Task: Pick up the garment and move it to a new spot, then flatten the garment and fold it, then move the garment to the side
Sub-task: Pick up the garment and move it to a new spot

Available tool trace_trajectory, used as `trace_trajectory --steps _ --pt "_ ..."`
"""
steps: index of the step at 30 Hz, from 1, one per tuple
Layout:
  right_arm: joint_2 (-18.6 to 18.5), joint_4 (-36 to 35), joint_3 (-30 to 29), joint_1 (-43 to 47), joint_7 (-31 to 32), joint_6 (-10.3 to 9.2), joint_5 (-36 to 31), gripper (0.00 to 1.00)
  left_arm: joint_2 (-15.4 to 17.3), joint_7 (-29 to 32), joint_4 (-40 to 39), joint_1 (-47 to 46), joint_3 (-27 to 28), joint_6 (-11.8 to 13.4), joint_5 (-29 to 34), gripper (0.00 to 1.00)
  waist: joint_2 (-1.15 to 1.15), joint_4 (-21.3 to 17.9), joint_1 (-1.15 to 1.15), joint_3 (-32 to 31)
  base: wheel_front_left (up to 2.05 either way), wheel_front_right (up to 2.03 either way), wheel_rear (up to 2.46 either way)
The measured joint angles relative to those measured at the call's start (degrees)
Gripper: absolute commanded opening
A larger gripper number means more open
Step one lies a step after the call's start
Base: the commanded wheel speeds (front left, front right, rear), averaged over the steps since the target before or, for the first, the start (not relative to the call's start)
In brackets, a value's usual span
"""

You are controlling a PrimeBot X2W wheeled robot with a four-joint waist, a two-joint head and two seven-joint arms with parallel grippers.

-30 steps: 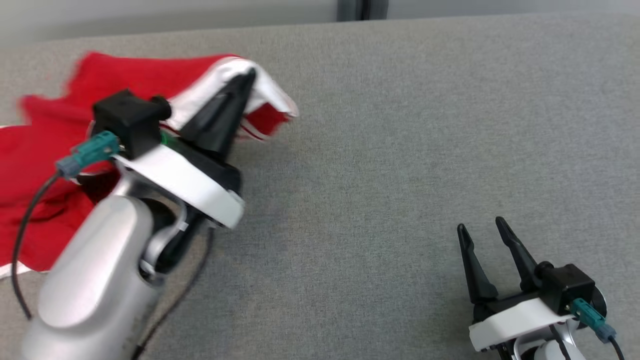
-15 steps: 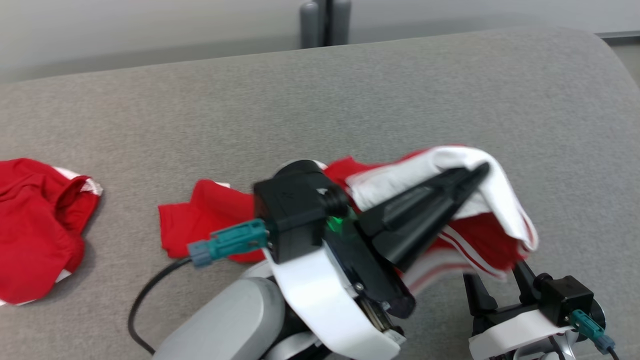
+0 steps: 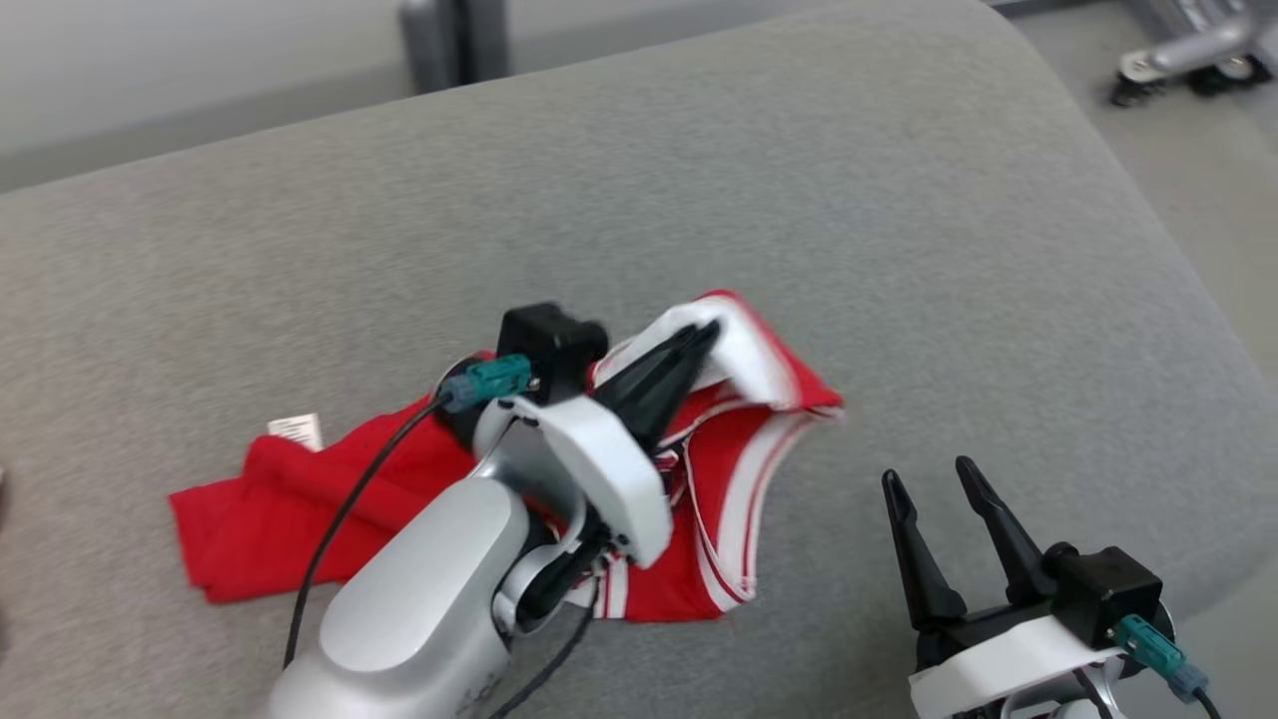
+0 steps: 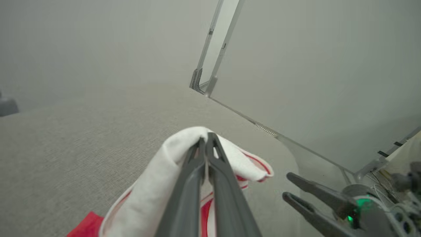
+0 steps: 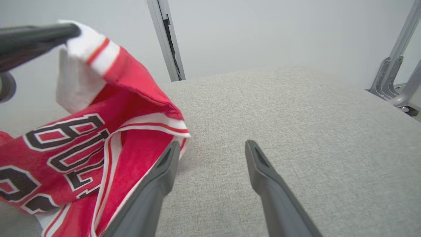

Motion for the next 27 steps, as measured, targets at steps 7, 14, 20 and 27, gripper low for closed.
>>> trace_trajectory --steps 7,14,20,27 --pt "0.01 -0.03 0.57 0.44 -0.01 0.0 0.84 1.0 -0.58 -5.44 15.56 -0.31 -1.94 -2.25 0.56 1.0 0.0 -4.43 0.0 1.06 0.0 0.0 0.0" --pt "0.02 -0.07 -1.22 1.85 -0.01 0.0 -1.29 1.0 -1.15 -14.11 15.57 -0.61 -1.51 -2.94 -0.3 1.0 0.0 -4.01 0.0 -0.09 0.0 0.0 0.0" --pt "0.04 -0.96 -3.63 2.74 -0.01 0.0 -4.33 1.0 3.32 -17.05 7.9 6.75 3.21 -0.19 1.31 1.0 0.0 -1.09 0.0 -2.67 0.0 0.0 0.0" --pt "0.04 -2.81 -7.73 3.95 -0.01 0.0 -6.98 1.0 7.57 -17.19 -4.24 21.59 17.28 4.76 9.14 1.0 0.0 4.31 0.0 -5.19 0.0 0.0 0.0"
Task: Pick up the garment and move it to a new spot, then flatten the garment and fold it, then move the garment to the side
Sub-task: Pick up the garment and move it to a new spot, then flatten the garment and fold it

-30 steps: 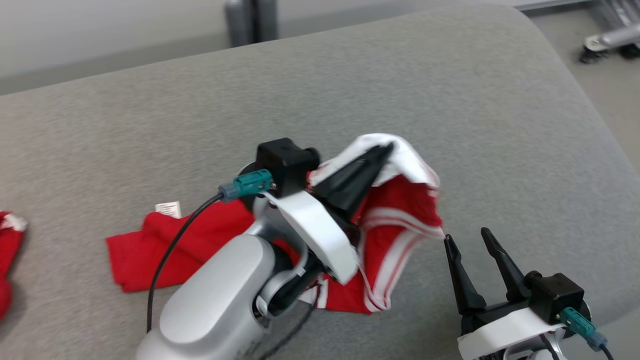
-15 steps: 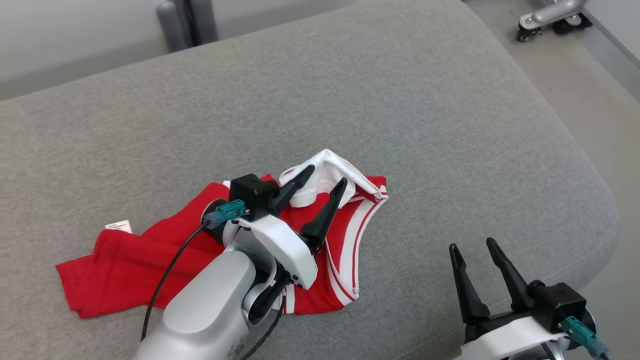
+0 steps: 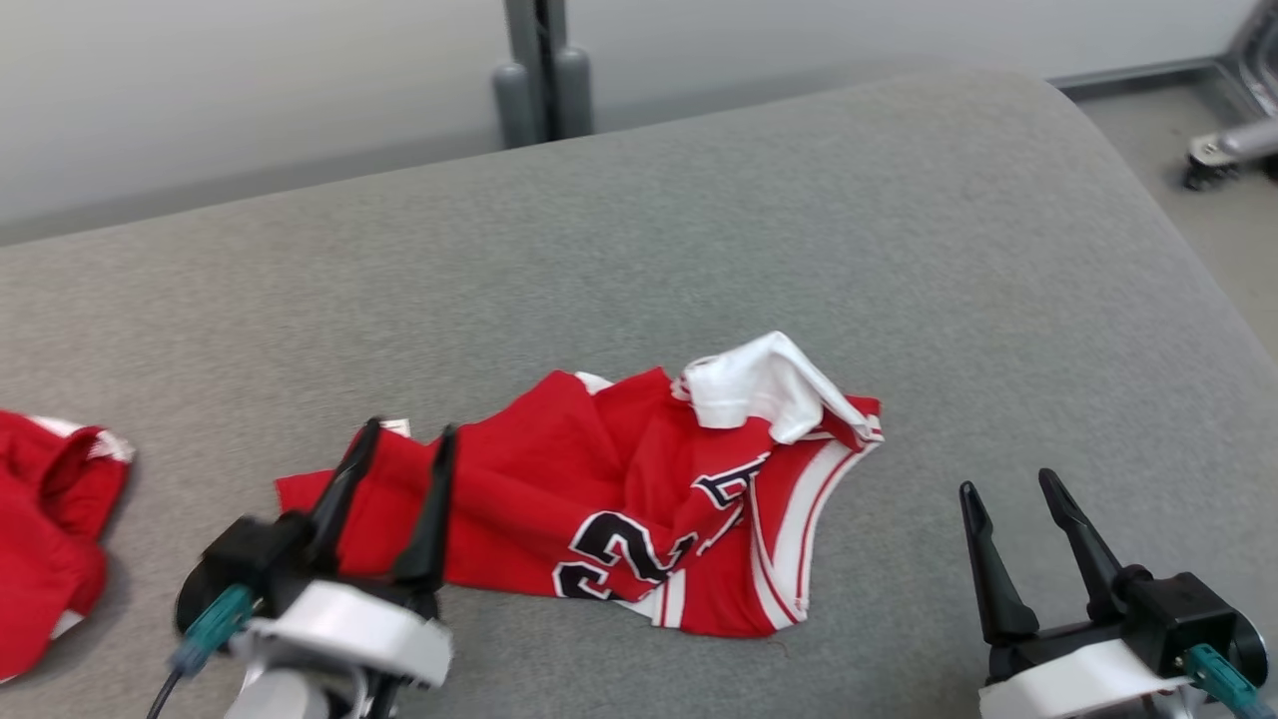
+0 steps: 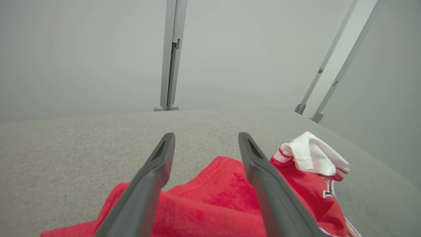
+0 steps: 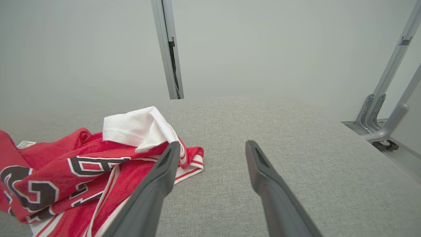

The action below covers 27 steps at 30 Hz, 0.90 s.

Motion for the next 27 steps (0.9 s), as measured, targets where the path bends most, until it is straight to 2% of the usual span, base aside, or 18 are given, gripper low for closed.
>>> trace_trajectory --steps 3,5,9,13,20,27 --pt "-0.01 -0.48 -1.68 0.69 0.0 0.0 -0.81 1.0 -1.01 -0.01 -2.94 6.93 7.12 0.56 3.15 1.0 0.0 2.59 0.0 -1.17 0.0 0.0 0.0" --pt "-0.11 -0.65 -2.6 1.64 0.0 0.0 -1.1 1.0 -2.42 0.0 -3.96 10.54 11.21 0.07 4.94 1.0 0.0 4.4 0.0 -1.95 0.0 0.0 0.0" --pt "-0.46 -0.76 -3.44 2.84 0.0 0.0 -1.27 1.0 -5.13 0.0 -4.2 15.5 18.5 -2.27 8.77 1.0 0.0 8.16 0.0 -3.47 0.0 0.0 0.0" --pt "-0.55 -0.54 -3.65 3.7 0.0 0.0 -1.3 1.0 -7.02 -0.01 -2.74 17.9 23.42 -4.78 12.49 1.0 0.0 11.67 0.0 -4.82 0.0 0.0 0.0" --pt "-0.47 0.11 -4.12 4.65 0.0 0.0 -1.16 1.0 -8.66 -0.09 -0.48 19.19 26.72 -7.65 15.97 1.0 0.0 15.9 0.0 -6.93 0.0 0.0 0.0" --pt "-0.35 0.59 -3.99 5.22 0.0 0.0 -0.86 1.0 -9.58 -0.09 -0.45 19.96 27.18 -8.12 16.83 1.0 0.0 16.47 0.0 -8.23 0.0 0.0 0.0"
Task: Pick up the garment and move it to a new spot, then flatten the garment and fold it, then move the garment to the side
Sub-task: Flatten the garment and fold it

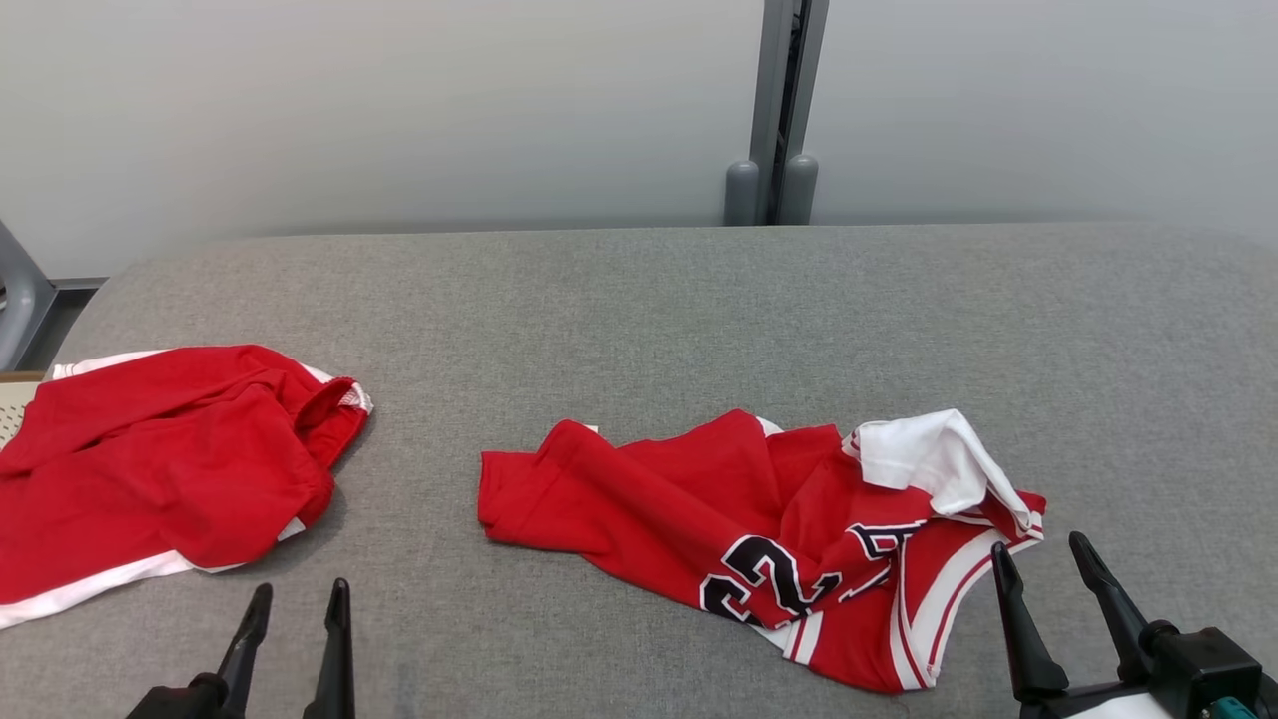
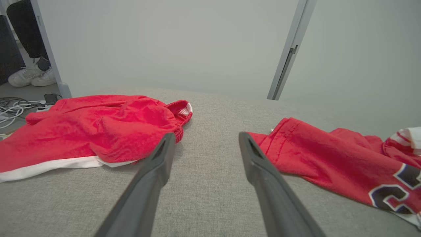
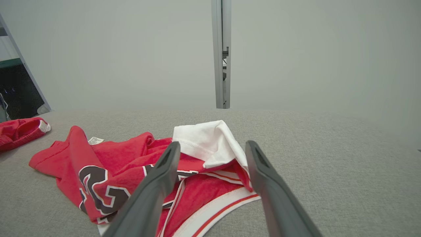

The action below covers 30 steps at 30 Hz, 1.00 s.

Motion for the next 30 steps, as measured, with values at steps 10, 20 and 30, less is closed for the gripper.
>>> trace_trajectory --steps 10,20,30 --pt "0.16 0.2 0.43 0.2 0.0 0.0 0.22 1.0 0.91 0.0 0.1 -0.18 -2.24 -0.01 -1.14 1.0 0.0 -1.69 0.0 0.07 0.0 0.0 0.0" --pt "0.22 0.09 0.38 0.2 0.0 0.0 0.27 1.0 1.42 0.0 0.18 -0.54 -2.63 -0.01 -1.44 1.0 0.0 -2.06 0.0 0.71 0.0 0.0 0.0" --pt "0.27 0.1 0.65 0.19 0.0 0.0 0.27 1.0 1.8 0.0 0.27 -0.92 -2.71 -0.04 -1.54 1.0 0.0 -2.42 0.0 1.21 0.0 0.0 0.0"
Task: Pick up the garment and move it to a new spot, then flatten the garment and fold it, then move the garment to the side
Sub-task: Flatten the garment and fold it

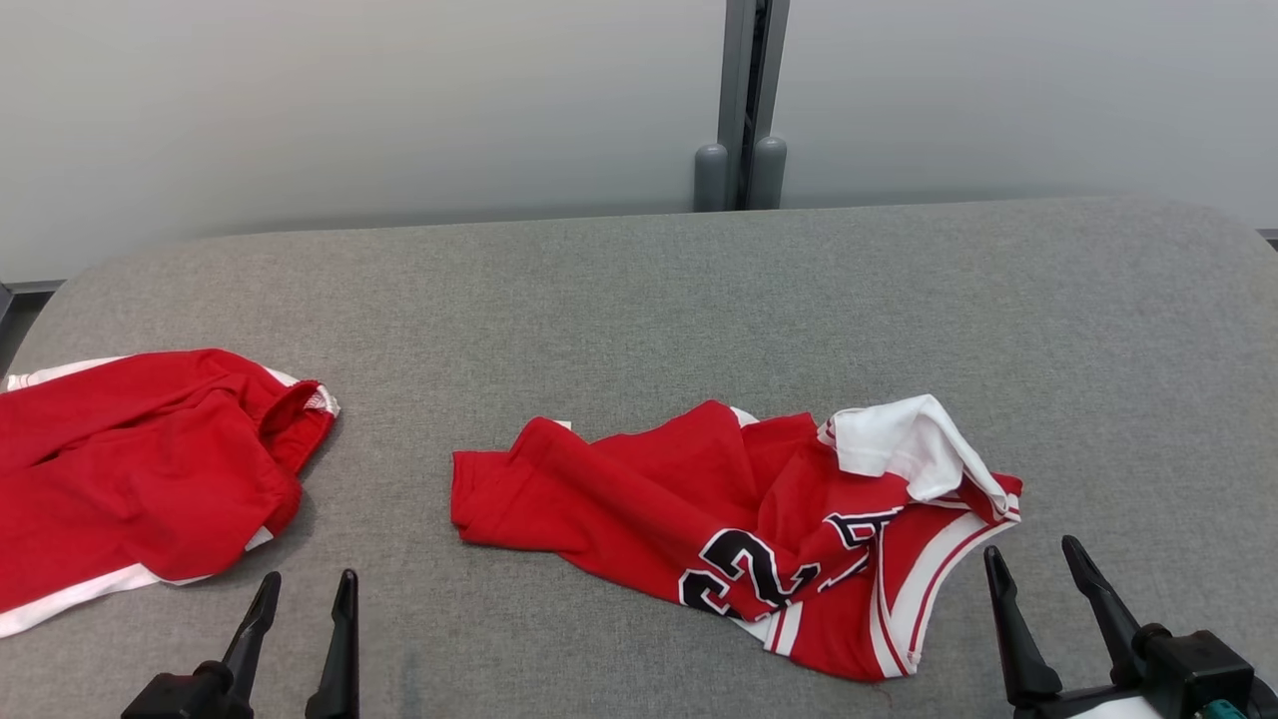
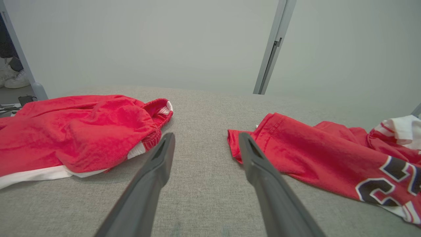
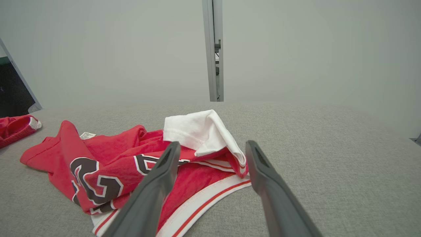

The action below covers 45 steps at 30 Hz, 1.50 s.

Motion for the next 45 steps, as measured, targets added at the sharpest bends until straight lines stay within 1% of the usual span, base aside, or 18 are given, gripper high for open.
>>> trace_trajectory --steps 11,18,21,26,28,30,33,36,37,40,45 --pt "0.01 0.04 0.35 -0.51 0.0 0.0 -0.08 1.0 0.02 0.0 -0.38 -1.33 -1.24 0.0 -0.16 1.0 0.0 -1.27 0.0 0.71 0.0 0.0 0.0" --pt "0.03 0.07 1.03 -1.06 0.0 0.0 -0.12 1.0 0.32 -0.01 -0.04 -2.98 -3.24 0.0 -1.33 1.0 0.0 -3.2 0.0 1.13 0.0 0.0 0.0" --pt "0.03 0.03 1.33 -1.52 0.0 0.0 -0.12 1.0 1.4 -0.01 1.46 -4.64 -6.16 0.0 -2.18 1.0 0.0 -4.51 0.0 1.36 0.0 0.0 0.0" --pt "0.03 -0.04 1.75 -1.93 0.0 0.0 0.02 1.0 4.33 0.32 7.42 -10.15 -13.73 -0.01 -6.01 1.0 0.0 -7.08 0.0 2.03 0.0 0.0 0.0" --pt "0.03 -0.03 1.89 -2.0 0.0 0.0 0.27 1.0 5.34 1.87 9.64 -13.38 -14.95 -0.01 -7.86 1.0 0.0 -8.16 0.0 2.41 0.0 0.0 0.0" --pt "0.02 -0.01 2.14 -2.15 0.0 0.0 0.64 1.0 5.91 4.78 11.77 -16.37 -15.93 -0.01 -10.21 1.0 0.0 -9.23 0.0 2.88 0.0 0.0 0.0" --pt "0.05 -0.03 2.45 -2.26 0.0 0.0 1.07 1.0 7.14 9.1 12.83 -19.79 -19.64 -0.01 -11.76 1.0 0.0 -10.96 0.0 3.45 0.0 0.0 0.0" --pt "0.02 -0.04 2.38 -2.25 0.0 0.0 1.4 1.0 7.86 14.34 14.75 -21.45 -19.13 0.09 -13.62 1.0 0.0 -12.56 0.0 3.94 0.0 0.0 0.0" --pt "0.05 -0.09 2.35 -2.26 0.0 0.0 1.46 1.0 7.92 15.88 14.99 -21.63 -18.82 0.77 -14.23 1.0 0.0 -13.02 0.0 4.09 0.0 0.0 0.0" --pt "0.03 -0.15 2.15 -2.2 0.0 0.0 1.6 1.0 7.82 20.67 14.4 -22.47 -18.6 1.66 -15.85 1.0 0.0 -14.08 0.0 4.48 0.0 0.0 0.0" --pt "0.04 -0.32 2.14 -2.08 0.0 0.0 1.91 1.0 8.26 26.63 9.69 -22.45 -19.5 3.37 -16.23 1.0 0.0 -14.75 0.0 5.17 0.0 0.0 0.0"
